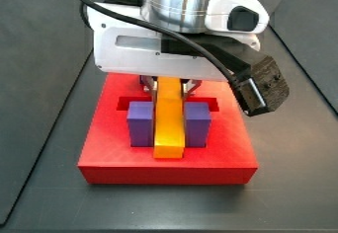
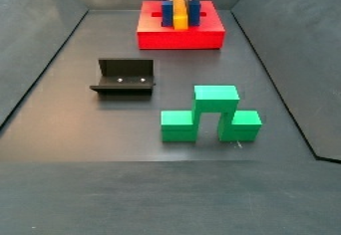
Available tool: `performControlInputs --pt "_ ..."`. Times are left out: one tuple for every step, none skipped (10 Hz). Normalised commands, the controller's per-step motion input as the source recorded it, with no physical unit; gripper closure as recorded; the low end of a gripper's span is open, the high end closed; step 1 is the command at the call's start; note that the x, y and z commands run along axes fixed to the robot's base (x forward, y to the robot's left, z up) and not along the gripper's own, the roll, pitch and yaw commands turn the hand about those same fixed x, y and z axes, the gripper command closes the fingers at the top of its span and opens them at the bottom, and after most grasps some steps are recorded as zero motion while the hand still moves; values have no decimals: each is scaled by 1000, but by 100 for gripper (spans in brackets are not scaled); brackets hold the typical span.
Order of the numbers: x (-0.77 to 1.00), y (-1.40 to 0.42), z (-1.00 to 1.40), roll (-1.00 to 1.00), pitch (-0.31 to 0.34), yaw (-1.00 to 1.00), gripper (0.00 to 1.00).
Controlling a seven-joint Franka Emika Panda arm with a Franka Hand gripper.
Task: Pick up the yellow object. Move up. Move to above the board. Insert the yellow object.
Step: Insert the yellow object.
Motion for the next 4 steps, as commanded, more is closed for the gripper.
performControlInputs --pt "3 -100 -320 29 6 0 100" --pt "0 -49 -40 0 26 0 100" --pt "0 -63 -97 30 30 0 100" --pt "0 -71 -46 71 24 -14 100"
